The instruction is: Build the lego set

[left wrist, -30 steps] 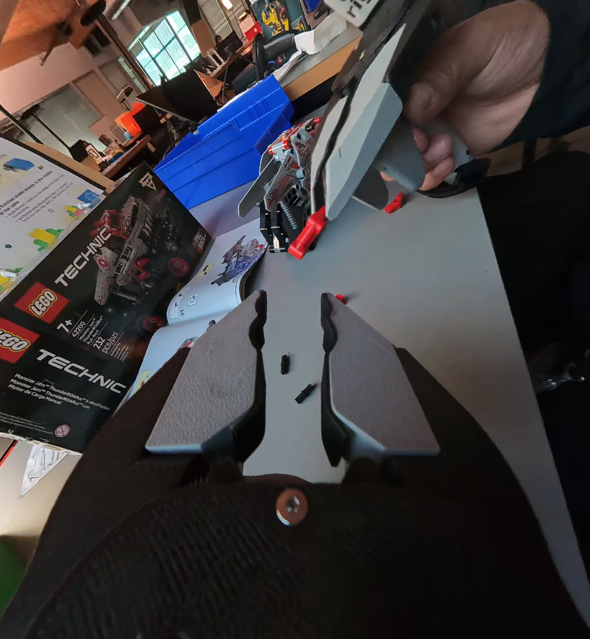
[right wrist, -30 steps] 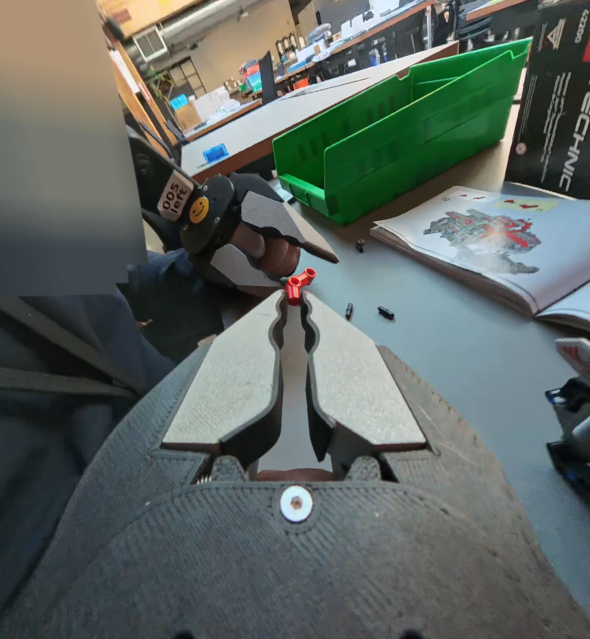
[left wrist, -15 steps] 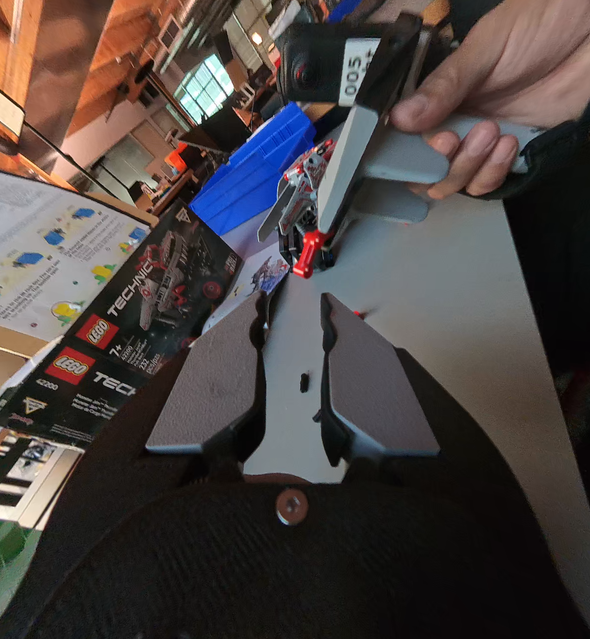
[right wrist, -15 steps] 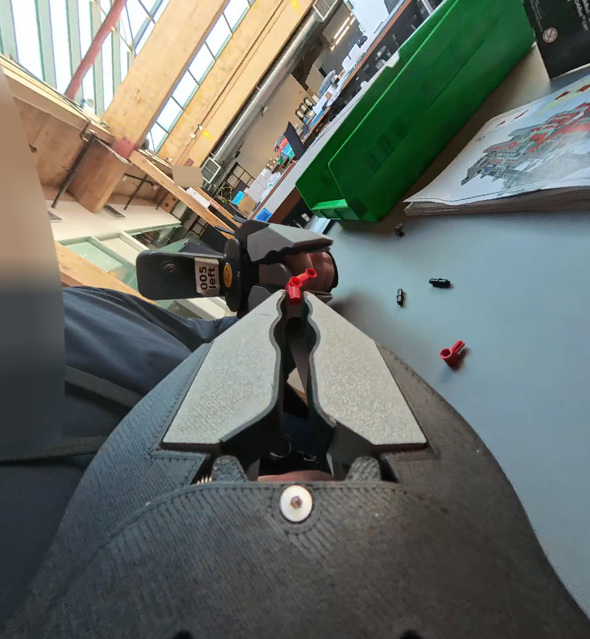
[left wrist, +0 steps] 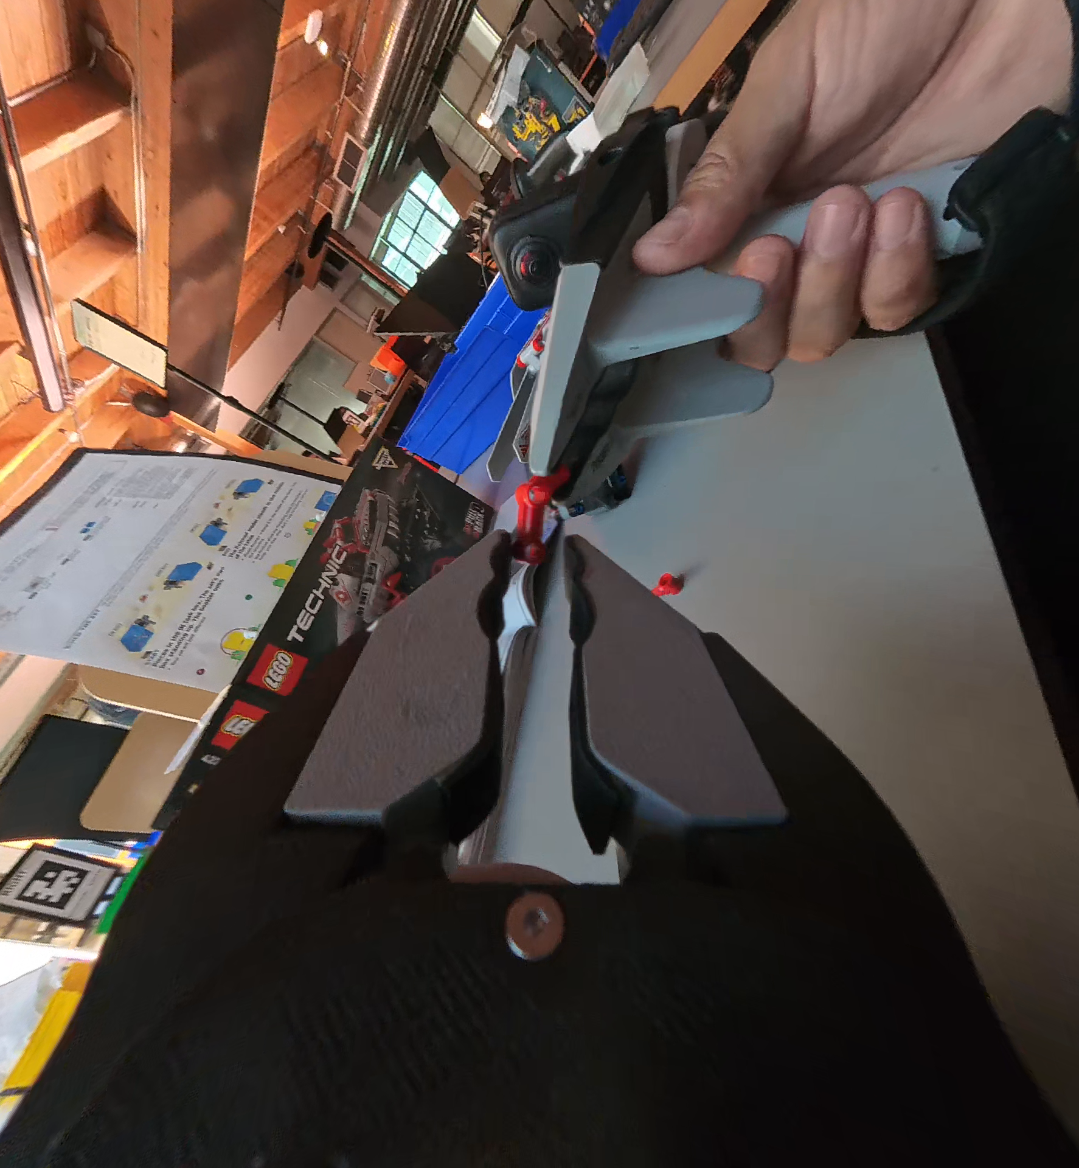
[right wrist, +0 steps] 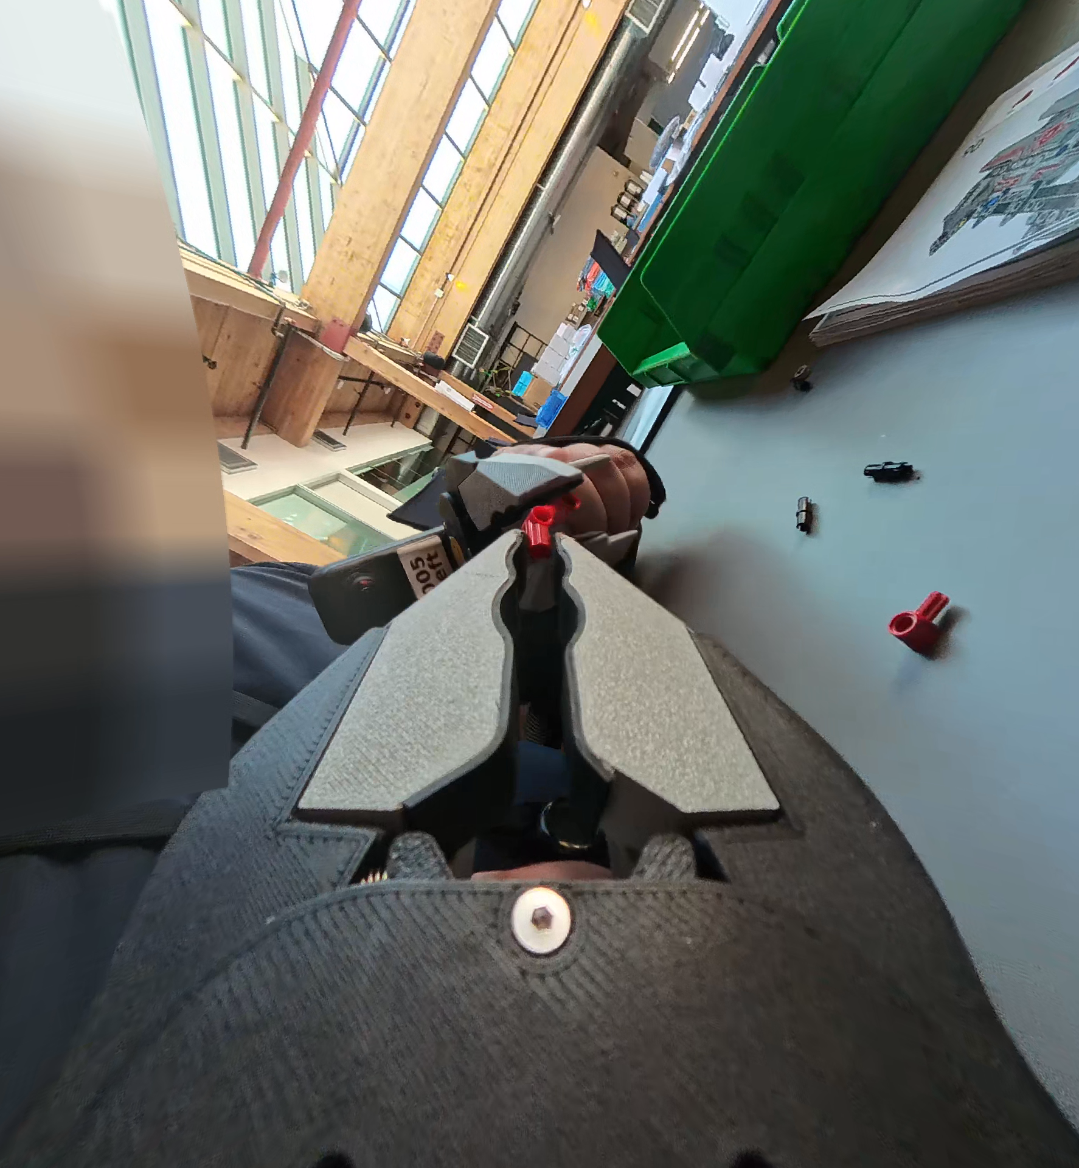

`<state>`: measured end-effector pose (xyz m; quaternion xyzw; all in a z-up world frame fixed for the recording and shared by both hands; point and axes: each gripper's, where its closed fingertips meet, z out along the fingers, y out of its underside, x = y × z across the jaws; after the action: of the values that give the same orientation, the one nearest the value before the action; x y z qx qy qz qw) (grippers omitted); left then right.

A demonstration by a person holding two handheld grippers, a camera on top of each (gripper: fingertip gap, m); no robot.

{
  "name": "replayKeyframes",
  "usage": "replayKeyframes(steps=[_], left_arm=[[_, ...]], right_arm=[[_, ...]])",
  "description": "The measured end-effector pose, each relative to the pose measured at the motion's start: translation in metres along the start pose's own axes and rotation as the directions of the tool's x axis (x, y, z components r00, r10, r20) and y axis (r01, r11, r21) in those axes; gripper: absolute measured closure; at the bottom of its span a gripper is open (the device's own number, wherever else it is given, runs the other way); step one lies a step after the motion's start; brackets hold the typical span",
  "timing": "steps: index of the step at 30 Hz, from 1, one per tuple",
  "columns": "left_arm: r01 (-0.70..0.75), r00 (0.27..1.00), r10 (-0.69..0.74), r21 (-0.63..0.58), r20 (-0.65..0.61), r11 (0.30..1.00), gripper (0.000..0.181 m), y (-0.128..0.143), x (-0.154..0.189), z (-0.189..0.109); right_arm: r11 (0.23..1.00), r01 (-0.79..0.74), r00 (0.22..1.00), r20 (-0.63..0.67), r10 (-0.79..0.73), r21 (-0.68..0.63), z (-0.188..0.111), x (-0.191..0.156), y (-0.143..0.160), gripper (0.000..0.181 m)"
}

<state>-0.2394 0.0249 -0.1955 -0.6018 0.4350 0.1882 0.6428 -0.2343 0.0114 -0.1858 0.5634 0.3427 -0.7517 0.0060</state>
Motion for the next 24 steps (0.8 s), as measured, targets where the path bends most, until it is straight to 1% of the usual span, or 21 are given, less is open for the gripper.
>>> replayKeyframes(steps=[1, 5, 8, 10, 13, 15, 17, 18, 21, 24], left_arm=[[-0.019, 1.000, 0.019, -0.002, 0.012, 1.000, 0.174, 0.000, -0.001, -0.001], [-0.069, 0.997, 0.070, -0.032, 0.022, 0.997, 0.175, 0.001, -0.002, -0.001], [-0.081, 0.996, 0.082, -0.052, 0.027, 0.995, 0.175, 0.002, -0.002, -0.001], [-0.055, 0.998, 0.056, -0.064, 0.011, 0.996, 0.175, 0.005, -0.001, 0.000], [0.012, 1.000, -0.012, -0.060, 0.001, 0.998, 0.175, 0.008, -0.004, 0.000], [0.069, 0.997, -0.070, -0.059, -0.022, 0.996, 0.175, 0.010, -0.004, 0.001], [0.103, 0.994, -0.105, -0.057, -0.035, 0.993, 0.176, 0.012, -0.004, 0.001], [0.115, 0.992, -0.118, -0.059, -0.046, 0.992, 0.176, 0.012, -0.003, 0.002], [0.103, 0.991, -0.107, -0.066, -0.074, 0.993, 0.175, 0.013, 0.003, 0.003], [0.077, 0.992, -0.084, -0.070, -0.099, 0.995, 0.176, 0.012, 0.011, 0.005]], right_arm=[[1.000, -0.005, 1.000, 0.001, 0.005, -0.002, 0.001, 0.001, 0.001, 0.177], [1.000, -0.007, 1.000, 0.000, 0.007, 0.002, 0.002, 0.001, 0.001, 0.177], [1.000, 0.013, 1.000, -0.020, -0.013, -0.001, 0.001, 0.003, -0.001, 0.177], [0.998, 0.068, 0.995, -0.075, -0.069, -0.016, -0.001, 0.008, -0.002, 0.176], [0.985, 0.155, 0.968, -0.189, -0.167, -0.077, -0.007, 0.018, -0.001, 0.166], [0.957, 0.240, 0.923, -0.267, -0.277, -0.162, -0.012, 0.025, 0.004, 0.158], [0.903, 0.353, 0.841, -0.341, -0.421, -0.245, -0.017, 0.029, 0.003, 0.152], [0.872, 0.403, 0.800, -0.357, -0.483, -0.278, -0.018, 0.028, 0.002, 0.151], [0.792, 0.516, 0.704, -0.365, -0.610, -0.327, -0.013, 0.020, -0.004, 0.152], [0.730, 0.568, 0.645, -0.346, -0.681, -0.379, -0.005, 0.018, -0.003, 0.157]])
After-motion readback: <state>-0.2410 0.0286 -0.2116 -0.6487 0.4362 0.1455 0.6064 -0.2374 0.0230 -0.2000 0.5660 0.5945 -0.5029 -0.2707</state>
